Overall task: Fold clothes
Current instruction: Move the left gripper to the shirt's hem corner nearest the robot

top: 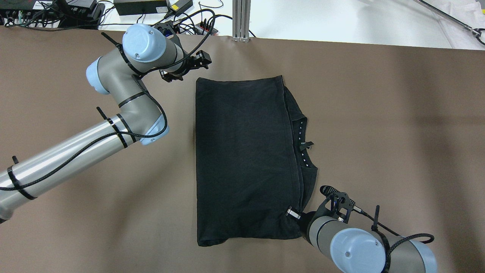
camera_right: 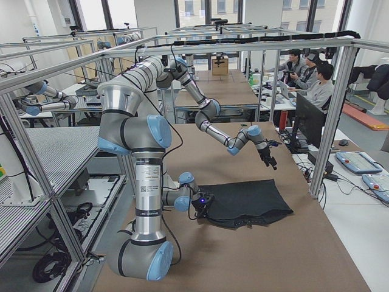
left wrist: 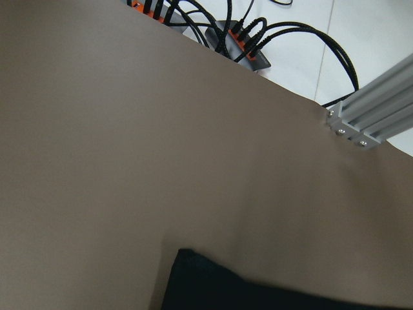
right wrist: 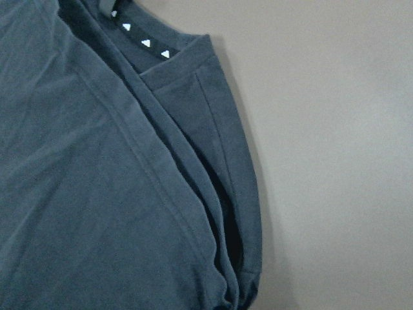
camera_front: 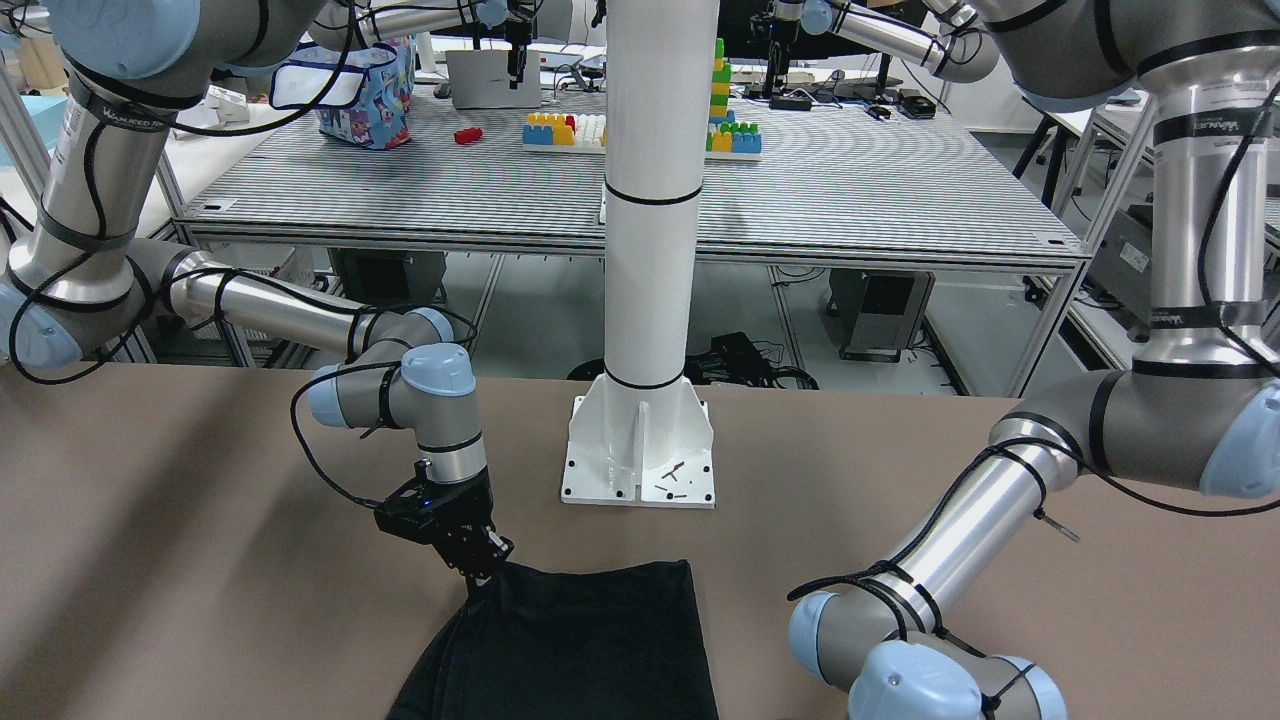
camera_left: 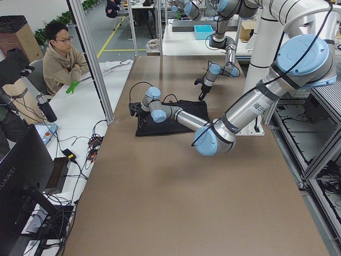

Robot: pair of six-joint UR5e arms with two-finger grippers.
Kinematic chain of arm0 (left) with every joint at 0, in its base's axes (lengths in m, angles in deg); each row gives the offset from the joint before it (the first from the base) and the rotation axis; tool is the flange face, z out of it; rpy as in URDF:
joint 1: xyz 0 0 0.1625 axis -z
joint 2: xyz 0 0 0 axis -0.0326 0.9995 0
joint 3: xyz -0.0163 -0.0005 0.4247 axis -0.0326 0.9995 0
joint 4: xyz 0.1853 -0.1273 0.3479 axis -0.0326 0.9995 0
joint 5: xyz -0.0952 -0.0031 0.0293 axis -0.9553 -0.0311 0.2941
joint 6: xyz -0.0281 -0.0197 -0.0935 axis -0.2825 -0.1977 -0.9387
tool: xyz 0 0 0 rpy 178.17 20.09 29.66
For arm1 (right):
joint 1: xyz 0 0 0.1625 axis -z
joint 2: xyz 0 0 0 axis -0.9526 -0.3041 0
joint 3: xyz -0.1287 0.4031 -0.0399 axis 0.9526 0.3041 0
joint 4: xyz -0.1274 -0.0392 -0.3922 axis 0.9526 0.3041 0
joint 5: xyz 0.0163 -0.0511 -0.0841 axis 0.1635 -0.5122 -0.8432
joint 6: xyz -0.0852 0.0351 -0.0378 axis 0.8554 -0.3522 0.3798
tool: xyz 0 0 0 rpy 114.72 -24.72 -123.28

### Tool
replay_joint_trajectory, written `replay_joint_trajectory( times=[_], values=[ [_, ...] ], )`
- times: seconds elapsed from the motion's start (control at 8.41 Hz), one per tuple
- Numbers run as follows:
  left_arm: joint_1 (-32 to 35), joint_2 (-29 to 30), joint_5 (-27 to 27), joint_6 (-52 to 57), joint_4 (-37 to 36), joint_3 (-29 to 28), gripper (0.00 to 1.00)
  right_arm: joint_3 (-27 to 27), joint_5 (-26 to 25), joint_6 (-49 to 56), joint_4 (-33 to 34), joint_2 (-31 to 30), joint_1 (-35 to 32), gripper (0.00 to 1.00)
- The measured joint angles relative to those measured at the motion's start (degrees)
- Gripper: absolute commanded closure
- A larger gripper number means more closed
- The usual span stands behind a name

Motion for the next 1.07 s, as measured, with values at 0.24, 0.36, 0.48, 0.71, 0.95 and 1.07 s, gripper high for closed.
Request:
replay_joint_trajectory(
  times=[0.24, 0.36, 0.48, 0.71, 0.95, 1.07],
  values=[
    [-1.5, -6.3, -0.1, -2.3, 0.0, 8.9, 0.00, -2.5, -0.1, -1.7, 1.4, 0.1, 1.8, 1.00],
    [-3.2, -10.2, 0.1, -4.5, -0.1, 14.7, 0.00, -3.8, -0.1, -3.2, 3.0, 0.1, 3.1, 1.00],
    [-5.4, -14.8, 0.8, -7.5, 0.0, 21.2, 0.00, -4.5, -0.2, -4.3, 4.2, 0.0, 4.1, 1.00],
    [-14.2, -25.6, 8.9, -14.3, 0.0, 34.7, 0.00, -4.7, -0.1, -5.0, 4.9, -0.2, 4.9, 1.00],
    [-24.9, -32.7, 18.9, -20.6, 0.0, 43.0, 0.07, -4.6, -0.1, -5.2, 5.1, -0.3, 5.0, 1.00],
    [-30.3, -34.9, 23.7, -23.0, 0.0, 45.0, 0.15, -4.6, 0.0, -5.2, 5.1, -0.4, 5.0, 1.00]
  ],
)
